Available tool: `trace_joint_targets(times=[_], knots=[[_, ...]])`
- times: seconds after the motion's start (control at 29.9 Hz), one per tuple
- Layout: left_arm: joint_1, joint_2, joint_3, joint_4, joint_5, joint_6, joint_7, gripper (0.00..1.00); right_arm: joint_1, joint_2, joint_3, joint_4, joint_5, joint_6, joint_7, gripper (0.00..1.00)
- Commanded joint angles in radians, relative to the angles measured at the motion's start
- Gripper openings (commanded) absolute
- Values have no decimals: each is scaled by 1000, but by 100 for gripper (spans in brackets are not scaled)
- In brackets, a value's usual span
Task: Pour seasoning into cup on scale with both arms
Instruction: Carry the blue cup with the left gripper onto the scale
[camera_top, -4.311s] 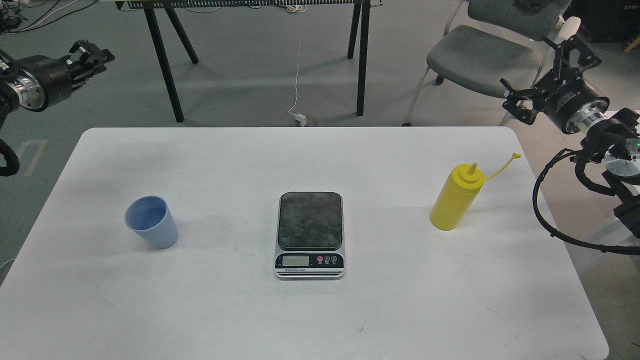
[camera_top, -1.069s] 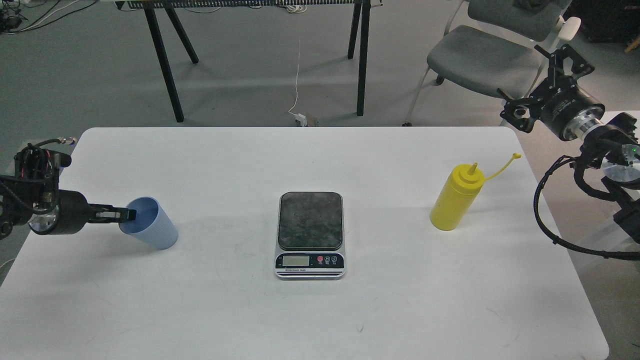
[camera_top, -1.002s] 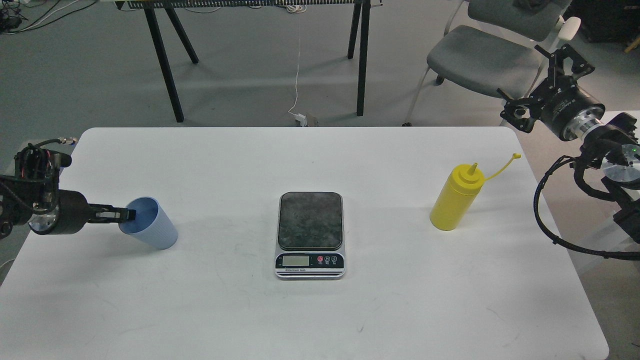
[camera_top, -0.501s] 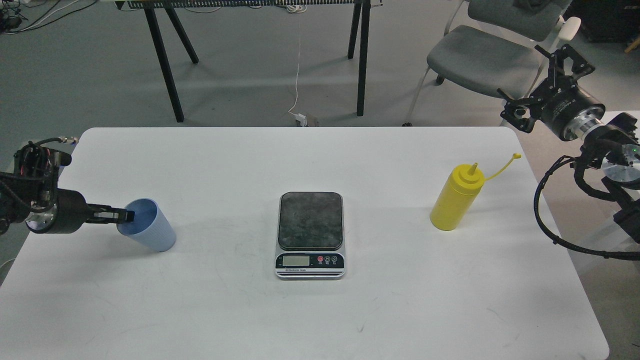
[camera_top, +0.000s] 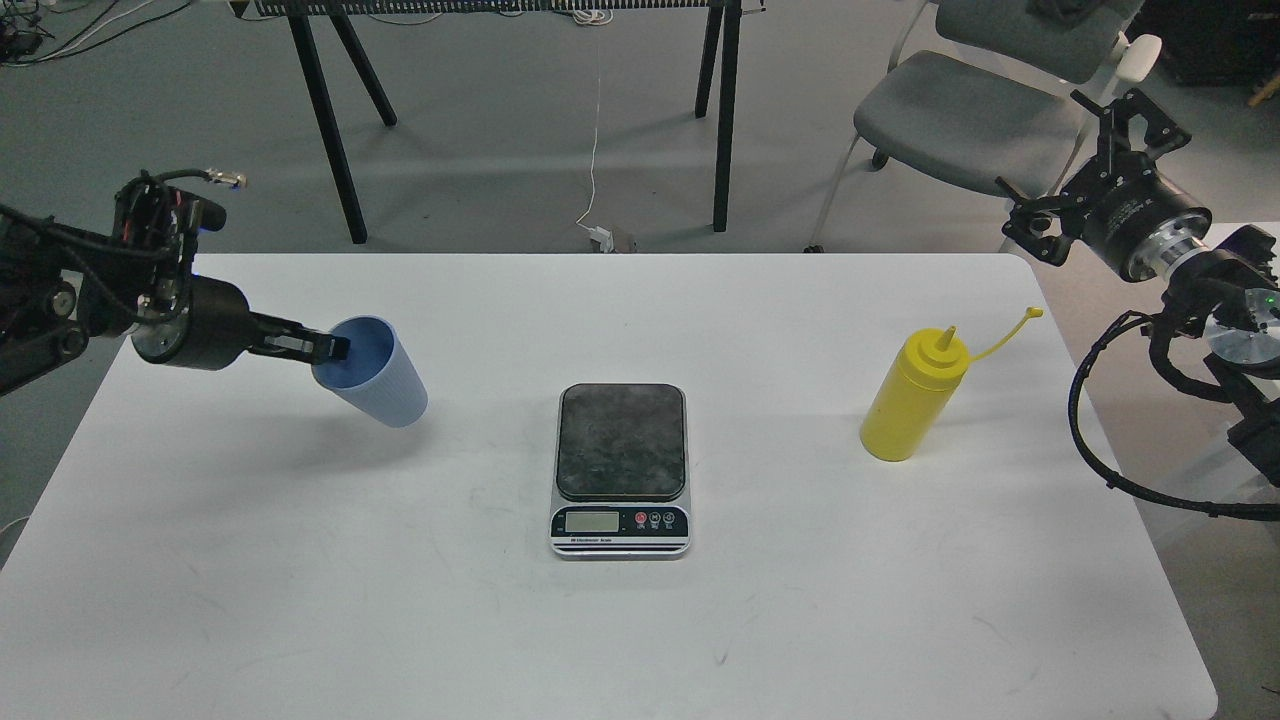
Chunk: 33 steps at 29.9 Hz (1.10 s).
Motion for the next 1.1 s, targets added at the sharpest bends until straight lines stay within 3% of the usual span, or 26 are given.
trace_joint_targets(times=[0.0,0.27,0.63,1.07], knots=[[-69,-36,1,-54,4,-2,0,0,0,-1,0,0,0,0,0,99],[-157,-128,2,-146,43,-2,0,0,-3,-36,2,0,0,0,0,99],[-166,-274,4,-123,87,-2,0,0,-6,-35,2,0,0,0,0,99],[-157,-415,8,-7,89,-2,0,0,-9,-30,0,0,0,0,0,99]])
